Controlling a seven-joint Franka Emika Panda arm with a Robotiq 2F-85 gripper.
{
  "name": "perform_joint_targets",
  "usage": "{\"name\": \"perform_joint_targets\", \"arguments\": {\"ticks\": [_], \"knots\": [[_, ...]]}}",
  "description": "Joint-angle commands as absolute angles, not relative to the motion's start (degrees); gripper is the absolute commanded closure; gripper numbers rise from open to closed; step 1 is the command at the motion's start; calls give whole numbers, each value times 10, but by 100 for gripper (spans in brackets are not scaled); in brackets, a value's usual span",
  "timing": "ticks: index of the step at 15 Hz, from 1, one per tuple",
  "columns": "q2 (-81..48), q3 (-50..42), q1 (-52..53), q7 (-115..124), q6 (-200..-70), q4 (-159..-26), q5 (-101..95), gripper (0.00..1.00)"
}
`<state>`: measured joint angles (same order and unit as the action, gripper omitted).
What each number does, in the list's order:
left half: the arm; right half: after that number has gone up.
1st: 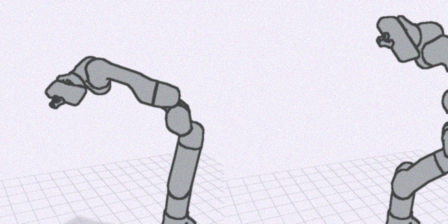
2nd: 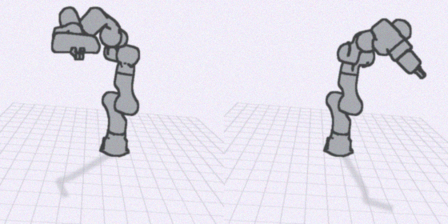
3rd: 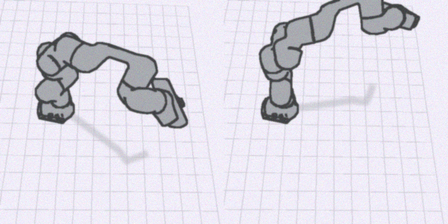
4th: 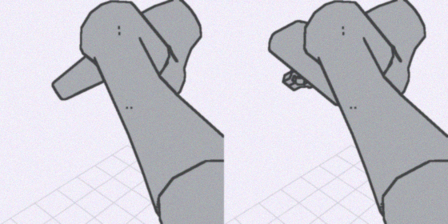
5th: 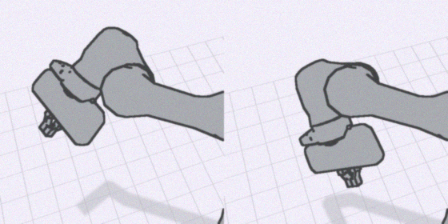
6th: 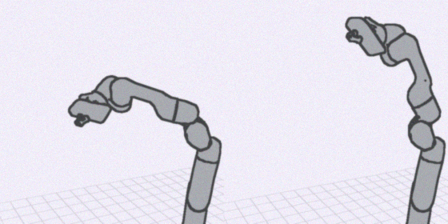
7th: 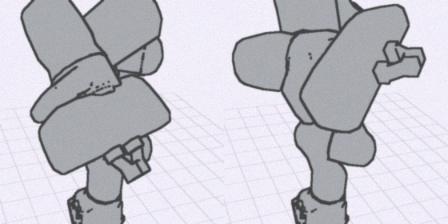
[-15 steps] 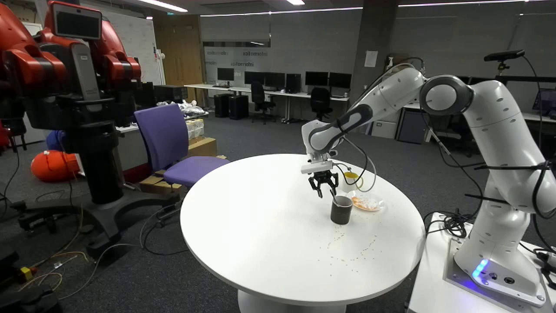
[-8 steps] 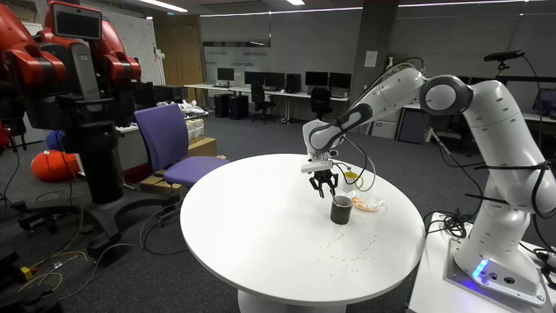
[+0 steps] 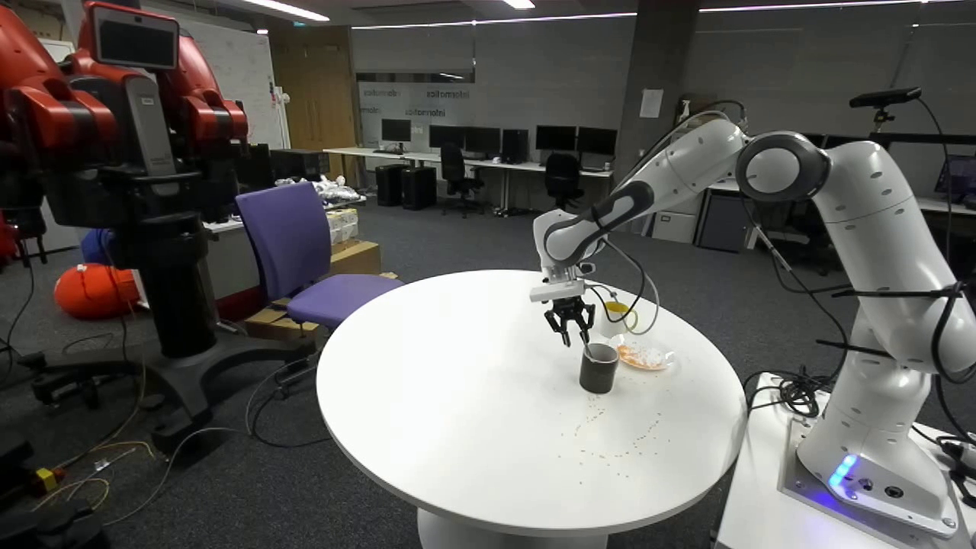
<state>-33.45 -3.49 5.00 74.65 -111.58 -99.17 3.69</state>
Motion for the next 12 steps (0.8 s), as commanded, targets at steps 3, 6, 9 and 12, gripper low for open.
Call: {"name": "perform_joint_targets", "arguments": {"ticks": [3,6,9,12], "knots": [[-299,-35,43,738,-1131,-1028,54,50],[-290,-34,42,738,-1134,-1037,60,53],[-272,-32,42,737,-1139,-1054,70,58],[-248,-32,42,737,-1143,-1081,78,59]]}}
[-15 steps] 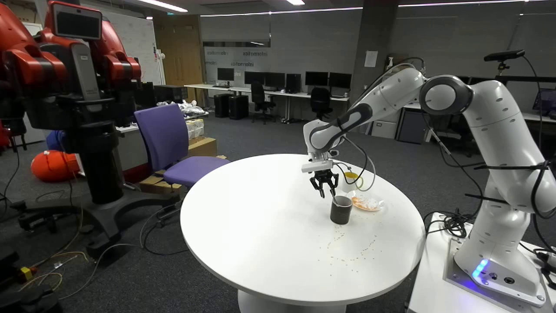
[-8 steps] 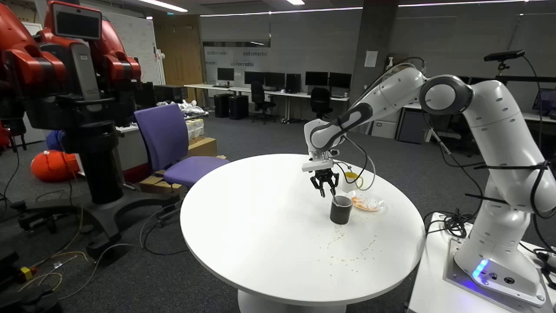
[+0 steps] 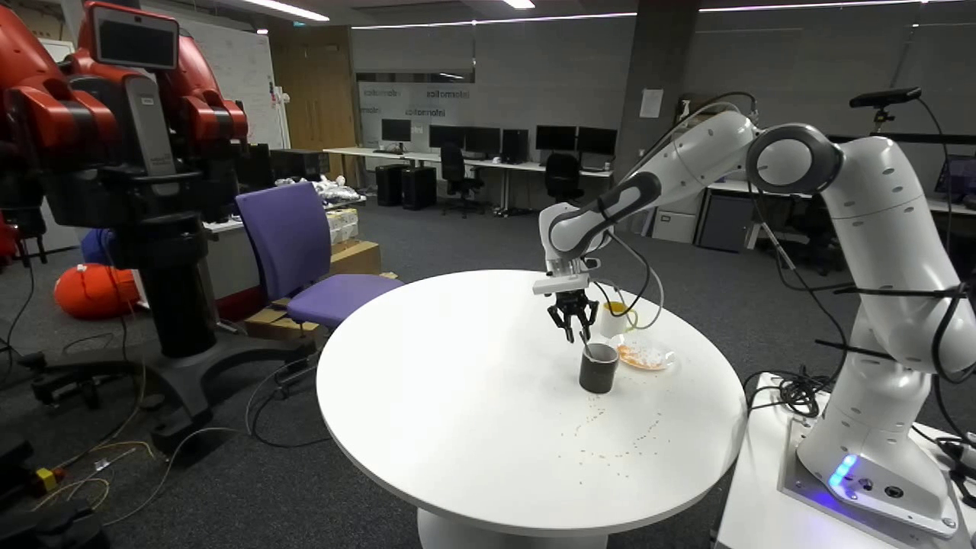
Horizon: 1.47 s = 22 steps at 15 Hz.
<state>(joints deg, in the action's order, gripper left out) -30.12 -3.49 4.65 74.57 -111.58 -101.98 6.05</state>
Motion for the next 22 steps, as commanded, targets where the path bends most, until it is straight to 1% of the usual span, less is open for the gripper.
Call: {"name": "perform_joint_targets", "arguments": {"ticks": [1,4,5,7,11,14,15,18,19,20,22], "knots": [[-240,-32,41,736,-1144,-1090,80,59],[-223,-34,40,736,-1147,-1112,80,61],[-218,-34,40,737,-1150,-1118,79,65],[-217,-36,43,740,-1163,-1123,68,66],[-220,-34,46,736,-1193,-1126,64,60],[-221,-35,47,734,-1208,-1126,61,64],[-219,-36,46,734,-1209,-1128,61,69],[-218,-36,43,732,-1212,-1133,63,76],[-217,-36,42,731,-1213,-1135,64,74],[-217,-37,41,731,-1213,-1137,64,76],[-215,-37,39,731,-1214,-1141,65,75]]}}
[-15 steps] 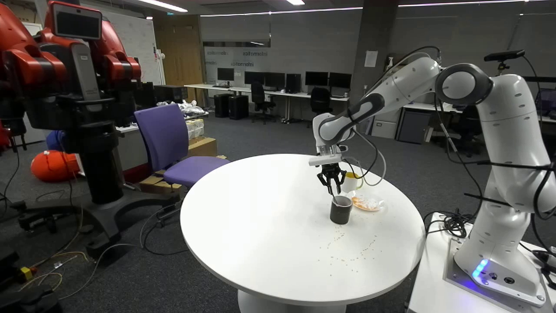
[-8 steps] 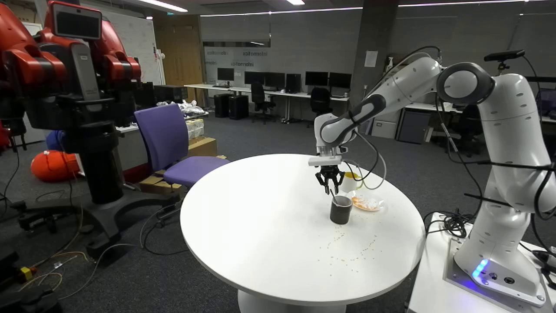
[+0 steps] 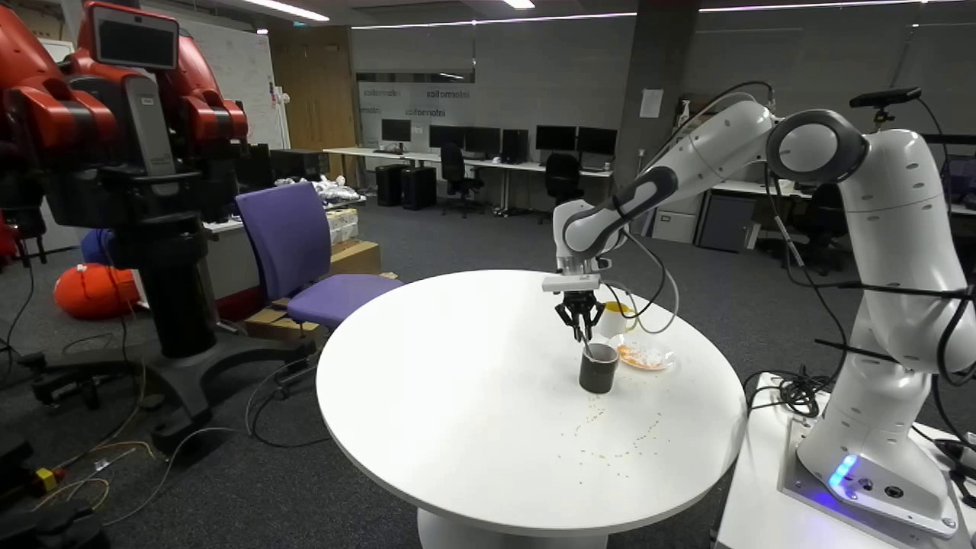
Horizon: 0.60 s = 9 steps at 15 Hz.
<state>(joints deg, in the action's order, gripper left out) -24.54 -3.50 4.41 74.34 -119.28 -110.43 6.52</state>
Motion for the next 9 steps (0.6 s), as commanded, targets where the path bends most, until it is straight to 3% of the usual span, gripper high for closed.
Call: {"name": "perform_joint_targets", "arguments": {"ticks": [1,5,7,9], "knots": [[-214,-38,39,731,-1213,-1143,64,74],[-216,-40,39,731,-1214,-1143,63,73],[-218,-40,40,729,-1214,-1140,63,70],[-218,-39,42,729,-1212,-1136,61,60]]}}
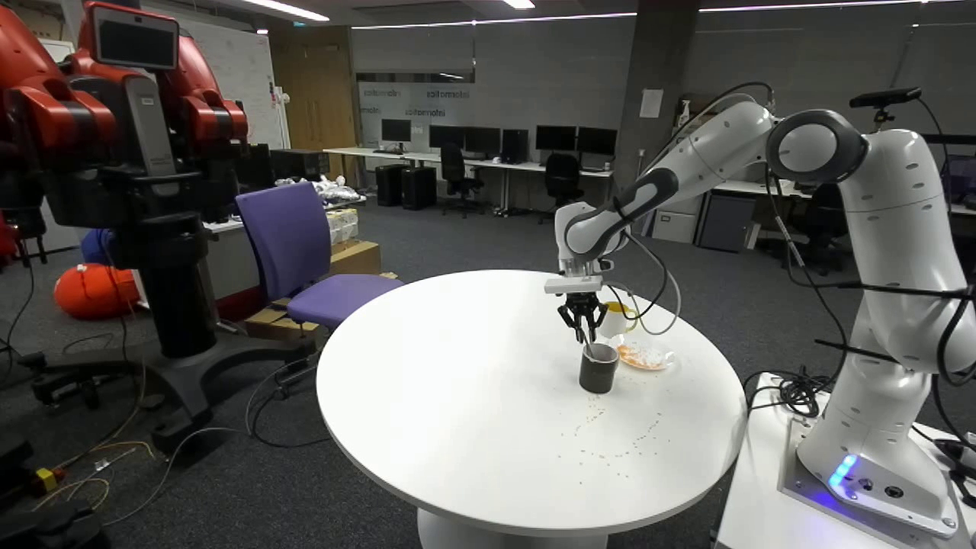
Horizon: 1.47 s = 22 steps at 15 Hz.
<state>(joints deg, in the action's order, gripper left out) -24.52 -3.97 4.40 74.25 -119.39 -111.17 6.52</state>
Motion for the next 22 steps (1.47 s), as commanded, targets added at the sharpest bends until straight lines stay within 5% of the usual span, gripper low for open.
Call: {"name": "perform_joint_targets", "arguments": {"ticks": [1,3,8,17,22], "knots": [[-219,-39,42,729,-1212,-1135,60,55],[-220,-40,42,728,-1212,-1134,60,49],[-222,-41,39,726,-1214,-1136,61,59],[-230,-43,40,727,-1214,-1129,58,60],[-235,-42,40,725,-1214,-1126,59,52]]}}
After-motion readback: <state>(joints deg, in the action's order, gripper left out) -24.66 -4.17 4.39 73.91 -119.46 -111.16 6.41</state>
